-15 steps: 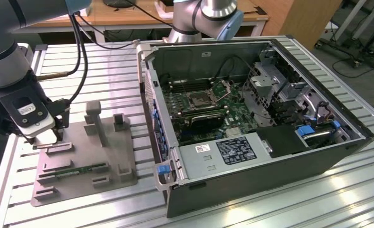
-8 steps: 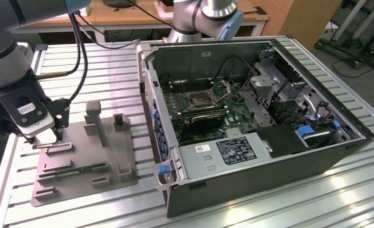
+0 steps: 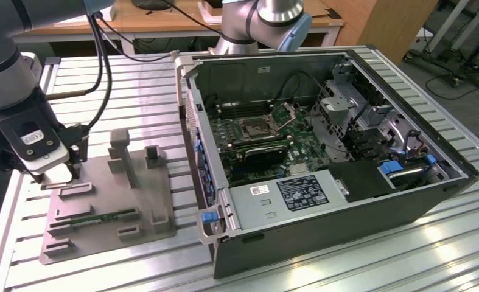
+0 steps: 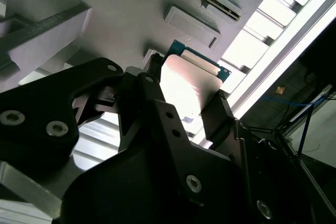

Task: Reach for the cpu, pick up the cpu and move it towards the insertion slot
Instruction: 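Pick up the cpu and move it towards the insertion slot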

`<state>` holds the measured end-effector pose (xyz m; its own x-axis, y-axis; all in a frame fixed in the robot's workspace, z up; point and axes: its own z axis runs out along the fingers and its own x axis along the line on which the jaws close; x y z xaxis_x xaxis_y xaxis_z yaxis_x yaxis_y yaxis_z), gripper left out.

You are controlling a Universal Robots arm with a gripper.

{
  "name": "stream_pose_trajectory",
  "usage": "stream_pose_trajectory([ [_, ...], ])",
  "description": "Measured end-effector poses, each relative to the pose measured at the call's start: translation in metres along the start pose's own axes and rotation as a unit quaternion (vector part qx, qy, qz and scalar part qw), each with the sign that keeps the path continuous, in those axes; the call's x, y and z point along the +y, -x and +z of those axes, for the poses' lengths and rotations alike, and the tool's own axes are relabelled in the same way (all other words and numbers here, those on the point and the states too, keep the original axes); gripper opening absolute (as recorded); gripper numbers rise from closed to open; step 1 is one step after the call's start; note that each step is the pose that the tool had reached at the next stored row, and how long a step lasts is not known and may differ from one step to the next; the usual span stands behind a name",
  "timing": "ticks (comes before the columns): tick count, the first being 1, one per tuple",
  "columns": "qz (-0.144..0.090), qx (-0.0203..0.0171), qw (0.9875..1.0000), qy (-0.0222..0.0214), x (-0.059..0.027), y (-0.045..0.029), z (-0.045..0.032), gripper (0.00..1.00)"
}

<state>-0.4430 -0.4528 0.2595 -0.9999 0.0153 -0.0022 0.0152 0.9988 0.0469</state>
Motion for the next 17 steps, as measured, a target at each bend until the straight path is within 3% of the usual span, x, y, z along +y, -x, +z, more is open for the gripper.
stream_pose_trajectory([
  [17,0.0,0.0,1.0,0.0,0.0004,0.0,-0.0085,0.55],
])
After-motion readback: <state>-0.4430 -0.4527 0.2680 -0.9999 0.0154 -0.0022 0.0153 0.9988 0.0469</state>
